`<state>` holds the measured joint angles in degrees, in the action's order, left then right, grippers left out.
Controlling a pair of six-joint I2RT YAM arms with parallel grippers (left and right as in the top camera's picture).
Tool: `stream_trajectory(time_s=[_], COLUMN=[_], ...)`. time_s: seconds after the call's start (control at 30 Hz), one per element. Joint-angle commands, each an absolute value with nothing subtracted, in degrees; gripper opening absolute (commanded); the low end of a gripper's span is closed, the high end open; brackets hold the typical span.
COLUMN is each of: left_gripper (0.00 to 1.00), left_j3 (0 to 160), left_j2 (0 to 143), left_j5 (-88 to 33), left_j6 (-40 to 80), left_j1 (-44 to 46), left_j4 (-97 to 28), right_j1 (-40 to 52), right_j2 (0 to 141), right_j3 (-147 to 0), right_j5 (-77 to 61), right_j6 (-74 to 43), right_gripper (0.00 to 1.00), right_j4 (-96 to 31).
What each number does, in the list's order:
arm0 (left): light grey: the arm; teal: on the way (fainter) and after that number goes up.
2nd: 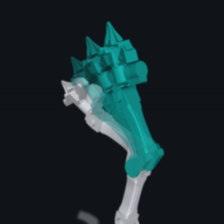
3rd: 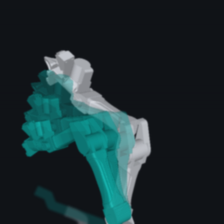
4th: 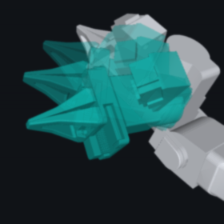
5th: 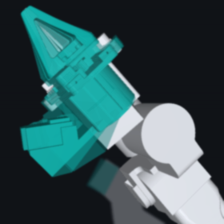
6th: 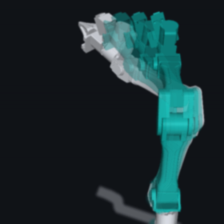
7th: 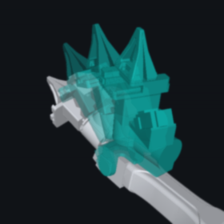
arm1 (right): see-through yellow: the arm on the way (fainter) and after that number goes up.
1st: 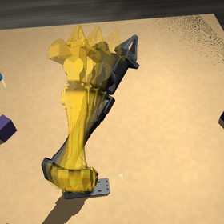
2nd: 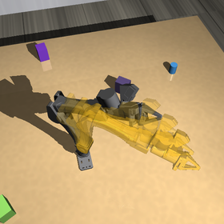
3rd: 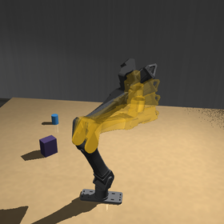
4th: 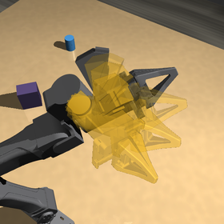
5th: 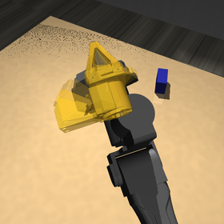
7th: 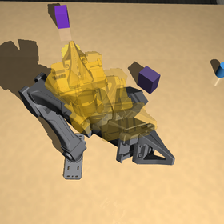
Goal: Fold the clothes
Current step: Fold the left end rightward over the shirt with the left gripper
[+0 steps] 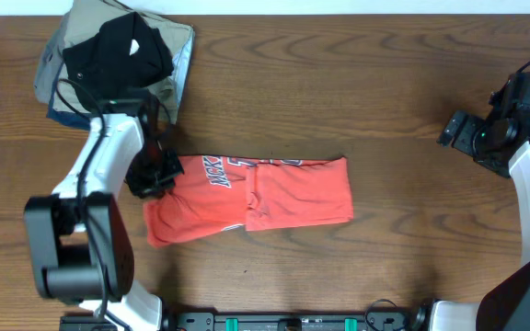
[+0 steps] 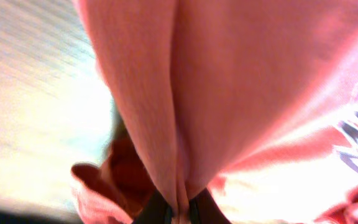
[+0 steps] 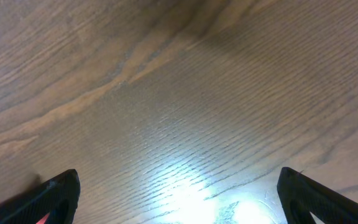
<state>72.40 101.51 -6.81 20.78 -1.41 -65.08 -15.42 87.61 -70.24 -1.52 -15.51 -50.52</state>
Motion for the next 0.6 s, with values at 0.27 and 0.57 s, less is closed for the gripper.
stream_trajectory(time_s=[0.27, 0.57], left_gripper=[0.06, 0.06], left_j3=[80.1, 80.1], left_j2=[88.3, 85.8], left_j5=[-8.9, -12.5], left_j6=[21.8, 29.0], left_j1=[5.3, 19.8], left_j4=[-70.4, -66.8], right_j1=[-15.7, -15.7], right_j2=[87.5, 87.5], right_j3=[-70.7, -70.7], right_j5=[-1.5, -1.5], right_j6=[-15.8, -15.8], right_gripper=[0.99, 0.99], right_j4=[-50.6, -50.6])
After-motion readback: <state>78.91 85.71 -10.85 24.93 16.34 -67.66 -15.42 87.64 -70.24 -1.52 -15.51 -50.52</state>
